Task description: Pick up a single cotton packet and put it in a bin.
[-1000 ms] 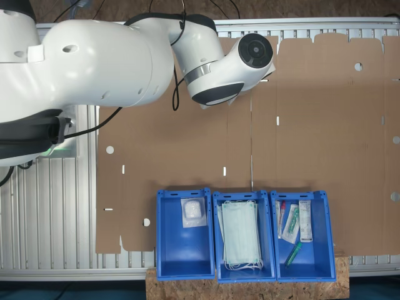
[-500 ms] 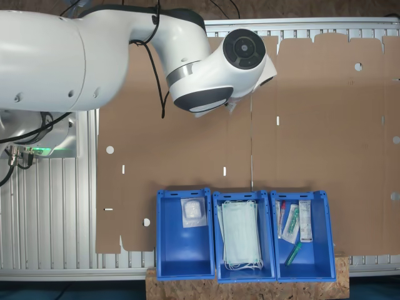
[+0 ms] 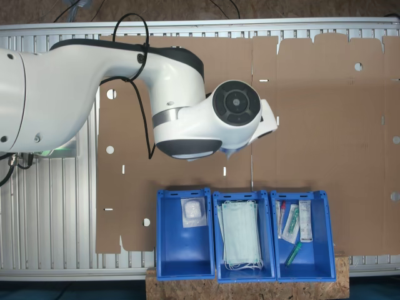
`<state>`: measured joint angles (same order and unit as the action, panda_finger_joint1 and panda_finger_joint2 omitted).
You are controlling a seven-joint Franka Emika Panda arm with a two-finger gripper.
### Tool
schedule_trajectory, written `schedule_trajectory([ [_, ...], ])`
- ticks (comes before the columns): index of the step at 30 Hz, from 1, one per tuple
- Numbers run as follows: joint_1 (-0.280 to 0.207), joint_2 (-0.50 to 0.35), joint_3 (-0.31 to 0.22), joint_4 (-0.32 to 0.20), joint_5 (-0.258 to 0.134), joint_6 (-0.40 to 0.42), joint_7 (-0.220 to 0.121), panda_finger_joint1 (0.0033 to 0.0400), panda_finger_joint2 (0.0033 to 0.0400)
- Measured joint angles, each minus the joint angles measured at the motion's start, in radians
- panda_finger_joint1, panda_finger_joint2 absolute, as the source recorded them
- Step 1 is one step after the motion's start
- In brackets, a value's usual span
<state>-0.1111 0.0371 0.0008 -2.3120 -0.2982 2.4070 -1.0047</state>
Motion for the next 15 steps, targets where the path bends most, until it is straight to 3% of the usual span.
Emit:
schedule_trajectory([
  [15, -0.052, -0.065, -0.178, 0.000, -0.012, -0.053, -0.106, 0.0056, 0.0056],
])
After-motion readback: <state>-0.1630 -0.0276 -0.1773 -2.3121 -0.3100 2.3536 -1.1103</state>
